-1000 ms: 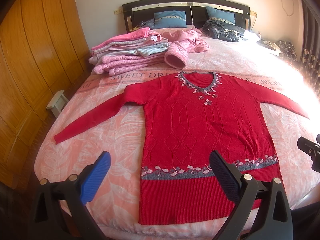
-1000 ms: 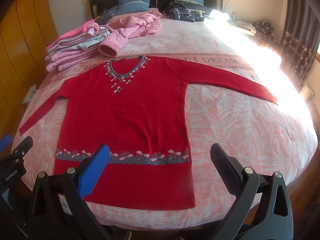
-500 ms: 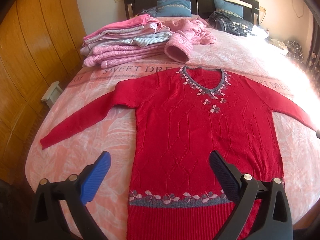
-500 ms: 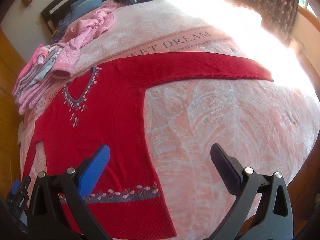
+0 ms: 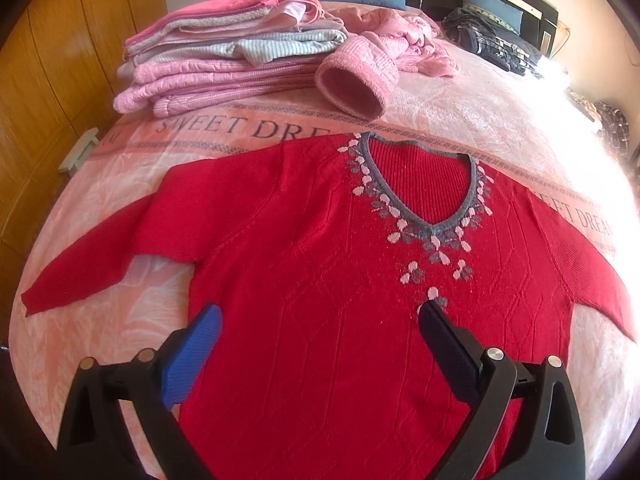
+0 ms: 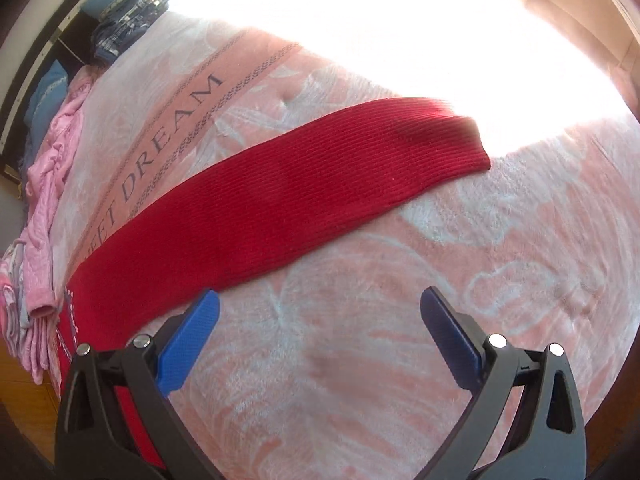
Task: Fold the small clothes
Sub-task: 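Move the right tool to the sweater sleeve cuff and grasp it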
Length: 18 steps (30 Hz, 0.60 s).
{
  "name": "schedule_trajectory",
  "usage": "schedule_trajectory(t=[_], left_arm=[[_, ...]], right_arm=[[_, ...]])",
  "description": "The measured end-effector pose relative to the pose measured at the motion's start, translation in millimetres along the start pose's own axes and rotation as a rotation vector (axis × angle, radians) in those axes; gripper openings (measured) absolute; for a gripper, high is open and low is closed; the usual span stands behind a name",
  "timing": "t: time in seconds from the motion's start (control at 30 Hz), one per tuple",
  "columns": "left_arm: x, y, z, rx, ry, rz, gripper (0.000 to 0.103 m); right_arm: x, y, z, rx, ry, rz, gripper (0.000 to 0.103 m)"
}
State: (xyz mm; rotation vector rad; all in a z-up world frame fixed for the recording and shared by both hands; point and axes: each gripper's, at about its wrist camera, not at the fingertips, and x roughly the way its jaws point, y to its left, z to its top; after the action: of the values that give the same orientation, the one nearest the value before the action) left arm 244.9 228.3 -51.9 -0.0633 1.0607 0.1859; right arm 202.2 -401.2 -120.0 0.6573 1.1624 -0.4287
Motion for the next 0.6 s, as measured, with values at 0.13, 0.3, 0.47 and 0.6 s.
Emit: schedule_trajectory(t=[0.13,0.3,0.47,0.6], left_arm=[[19,-11,13,-0.005,-0.004,-0.014,0.099],[44,-16,23,-0.035,0.013,-0.017,0.099],[59,-21,21,-0.006,0.007,0.019,0.099],[65,-22,20,0.012,0.005,0.034,0.099]], right_arm=[[28,-25,32,0.019,0.013,-0.047,0.099],[41,-60,60,0.104,-0.019,-0.005,0.100],[44,-74,79,0.150,-0.076,0.000,0.072],[43,-85,88,0.174,-0.118,0.021,0.031]])
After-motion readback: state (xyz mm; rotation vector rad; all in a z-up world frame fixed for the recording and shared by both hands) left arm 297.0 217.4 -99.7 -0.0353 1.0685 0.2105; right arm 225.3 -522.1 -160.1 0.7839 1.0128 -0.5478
